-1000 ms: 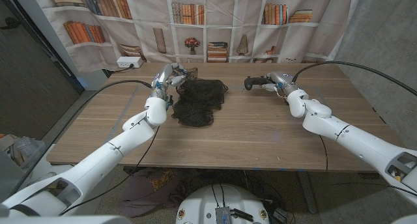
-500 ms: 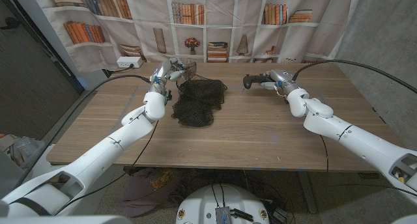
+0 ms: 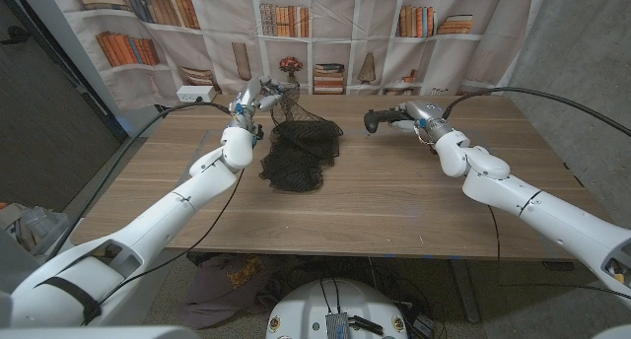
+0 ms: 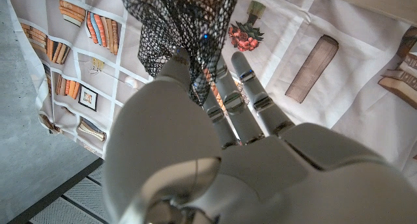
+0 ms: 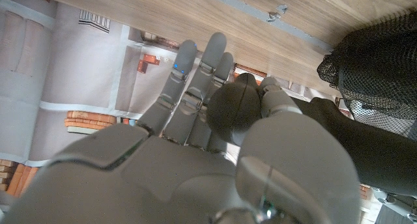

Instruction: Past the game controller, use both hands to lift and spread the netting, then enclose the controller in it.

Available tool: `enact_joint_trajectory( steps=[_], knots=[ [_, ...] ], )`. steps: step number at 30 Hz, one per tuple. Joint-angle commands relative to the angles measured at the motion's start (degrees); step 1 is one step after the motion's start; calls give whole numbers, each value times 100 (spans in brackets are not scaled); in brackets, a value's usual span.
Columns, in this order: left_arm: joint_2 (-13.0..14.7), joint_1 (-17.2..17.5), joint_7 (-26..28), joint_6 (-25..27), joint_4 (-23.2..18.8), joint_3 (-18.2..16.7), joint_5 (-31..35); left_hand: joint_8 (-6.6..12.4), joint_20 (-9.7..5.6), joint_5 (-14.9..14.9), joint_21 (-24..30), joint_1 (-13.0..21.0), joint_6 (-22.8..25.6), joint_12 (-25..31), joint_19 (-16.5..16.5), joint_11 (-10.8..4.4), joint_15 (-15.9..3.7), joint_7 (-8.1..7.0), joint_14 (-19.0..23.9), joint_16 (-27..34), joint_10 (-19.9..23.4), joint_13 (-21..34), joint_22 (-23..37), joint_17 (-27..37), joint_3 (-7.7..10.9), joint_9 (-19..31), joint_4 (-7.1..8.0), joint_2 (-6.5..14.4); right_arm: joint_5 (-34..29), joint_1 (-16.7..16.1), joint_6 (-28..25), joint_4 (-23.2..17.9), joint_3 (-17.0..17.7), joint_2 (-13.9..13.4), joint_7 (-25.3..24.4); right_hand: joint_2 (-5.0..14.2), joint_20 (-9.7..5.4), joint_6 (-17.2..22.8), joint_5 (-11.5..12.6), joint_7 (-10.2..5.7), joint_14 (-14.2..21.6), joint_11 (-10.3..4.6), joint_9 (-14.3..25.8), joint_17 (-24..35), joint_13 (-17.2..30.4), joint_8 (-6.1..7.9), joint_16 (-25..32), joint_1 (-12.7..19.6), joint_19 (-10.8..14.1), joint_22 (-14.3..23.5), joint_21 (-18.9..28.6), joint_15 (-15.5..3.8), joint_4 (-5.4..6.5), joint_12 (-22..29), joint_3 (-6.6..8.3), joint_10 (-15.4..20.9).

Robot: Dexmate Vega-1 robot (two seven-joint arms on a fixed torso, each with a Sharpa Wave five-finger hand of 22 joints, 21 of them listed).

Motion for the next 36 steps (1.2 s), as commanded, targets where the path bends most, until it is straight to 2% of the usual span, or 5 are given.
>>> enact_joint_trajectory(
  steps=[1, 13, 21, 36],
  knots=[
    [-271, -600, -90, -227, 480, 213, 34, 39, 7, 42, 53, 81, -35, 8, -42, -20, -308, -10, 39, -44, -19, 32, 6, 37, -17, 8, 10, 54, -56, -225, 90, -447, 178, -90, 67, 480, -937, 78, 39, -45, -31, -229, 24, 25, 6, -4, -35, -275, -21, -12, 35, -341, 1224, -25, 1298, 218],
    [-288, -722, -209, -316, 378, 225, 32, 99, 15, 46, 152, 93, -134, -26, -115, -22, -308, -14, 44, -181, -73, 42, -21, 105, -44, -10, 21, 78, -44, -427, 133, -726, 296, -108, 117, 498, -929, 43, 44, -51, -35, -194, 53, 30, 13, -28, -48, -249, -40, -50, 60, -341, 1243, -44, 1317, 214],
    [-354, -868, -303, -453, 444, 270, 45, 161, 23, 50, 213, 100, -160, -33, -170, -23, -310, -17, 54, -272, -99, 70, -50, 152, -63, -20, 27, 93, -106, -428, 266, -785, 334, -135, 168, 492, -932, 38, 43, -59, -39, -203, 72, 29, 13, -39, -61, -231, -50, -72, 87, -340, 1253, -61, 1322, 211],
    [-580, -1269, -367, -772, 933, 392, 87, 255, 18, 65, 326, 101, -302, -75, -223, -10, -312, -1, 52, -445, -150, 77, -116, 226, -96, -18, 45, 122, -59, -554, 363, -955, 415, -105, 240, 484, -932, 58, 40, -39, -27, -193, 89, 43, 25, -57, -66, -200, -70, -111, 139, -340, 1261, -68, 1325, 247]
  ],
)
